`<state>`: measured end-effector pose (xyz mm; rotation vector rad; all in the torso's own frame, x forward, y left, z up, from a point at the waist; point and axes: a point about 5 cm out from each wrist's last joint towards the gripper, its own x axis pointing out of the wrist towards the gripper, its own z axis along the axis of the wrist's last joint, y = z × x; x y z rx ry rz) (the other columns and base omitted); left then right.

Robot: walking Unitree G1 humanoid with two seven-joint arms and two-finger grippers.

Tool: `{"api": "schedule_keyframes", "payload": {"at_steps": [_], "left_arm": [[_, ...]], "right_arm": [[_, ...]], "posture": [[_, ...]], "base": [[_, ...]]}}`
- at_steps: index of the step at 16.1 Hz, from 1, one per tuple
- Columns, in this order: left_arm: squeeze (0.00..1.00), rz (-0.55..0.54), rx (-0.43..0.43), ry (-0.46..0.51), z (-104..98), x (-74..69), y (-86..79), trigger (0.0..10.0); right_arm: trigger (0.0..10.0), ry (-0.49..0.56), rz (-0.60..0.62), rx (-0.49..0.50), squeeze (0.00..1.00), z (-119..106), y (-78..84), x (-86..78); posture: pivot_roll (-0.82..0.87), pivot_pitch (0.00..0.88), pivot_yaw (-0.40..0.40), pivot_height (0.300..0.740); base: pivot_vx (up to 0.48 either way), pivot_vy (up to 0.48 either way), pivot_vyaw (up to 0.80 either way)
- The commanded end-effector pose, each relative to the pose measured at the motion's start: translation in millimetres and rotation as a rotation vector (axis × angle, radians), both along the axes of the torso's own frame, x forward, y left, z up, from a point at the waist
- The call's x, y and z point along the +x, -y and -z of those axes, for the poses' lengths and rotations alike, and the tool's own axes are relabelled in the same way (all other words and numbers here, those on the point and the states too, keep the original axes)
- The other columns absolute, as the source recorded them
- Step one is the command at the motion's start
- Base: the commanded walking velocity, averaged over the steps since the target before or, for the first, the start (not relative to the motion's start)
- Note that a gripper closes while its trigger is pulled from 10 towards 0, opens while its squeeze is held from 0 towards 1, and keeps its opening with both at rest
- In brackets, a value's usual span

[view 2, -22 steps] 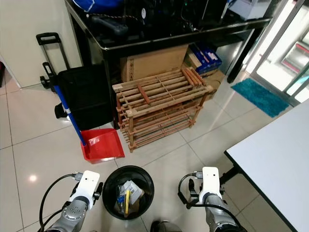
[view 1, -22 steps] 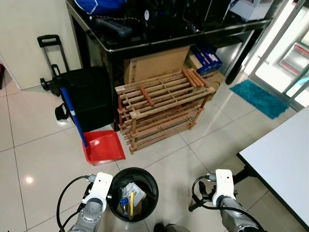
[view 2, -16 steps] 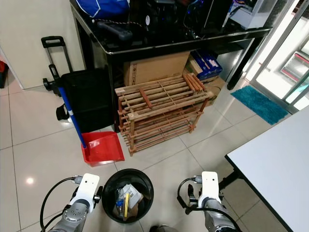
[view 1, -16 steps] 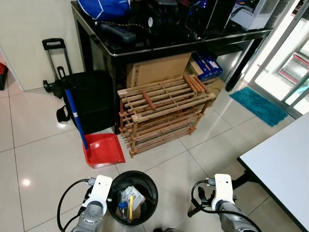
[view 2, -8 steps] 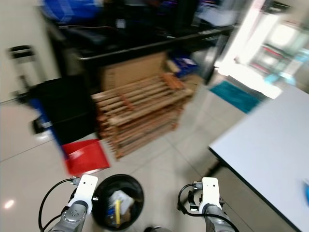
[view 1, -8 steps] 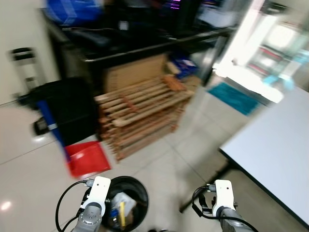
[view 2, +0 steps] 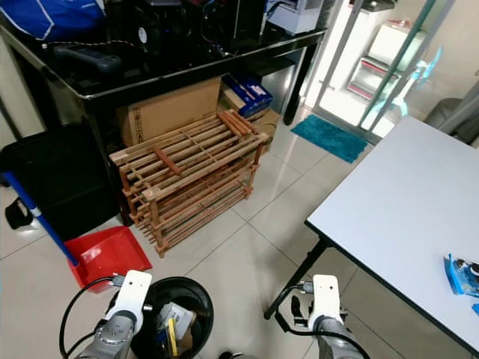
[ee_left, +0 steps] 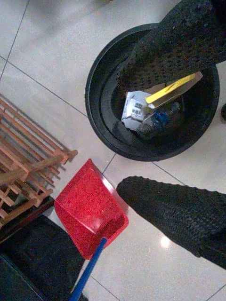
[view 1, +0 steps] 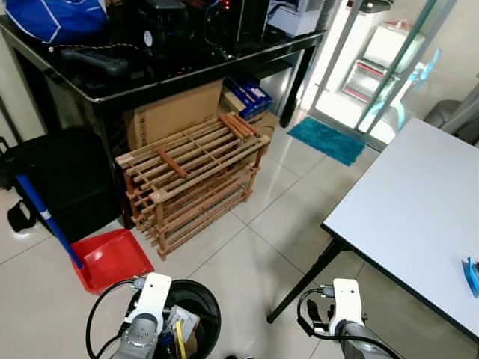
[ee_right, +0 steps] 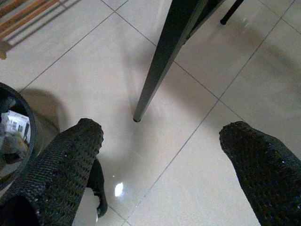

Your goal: Picking trash to rubbish bin

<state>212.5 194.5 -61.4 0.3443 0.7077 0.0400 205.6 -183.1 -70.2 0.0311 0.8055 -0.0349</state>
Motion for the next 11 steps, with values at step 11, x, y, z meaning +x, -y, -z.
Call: {"api": "schedule_keyframes", "payload": {"at_steps": [11], "left_arm": [[0.0, 0.003, -0.001, -0.024, 3.3, -3.3, 4.3, 10.0]], "right_arm": [[10.0, -0.024, 0.022, -0.01, 0.0, 1.2, 7.9, -2.7]], "posture": [[-0.03, 0.0, -0.137, 0.74]], "base": [[0.0, 0.0, -0.73]]}}
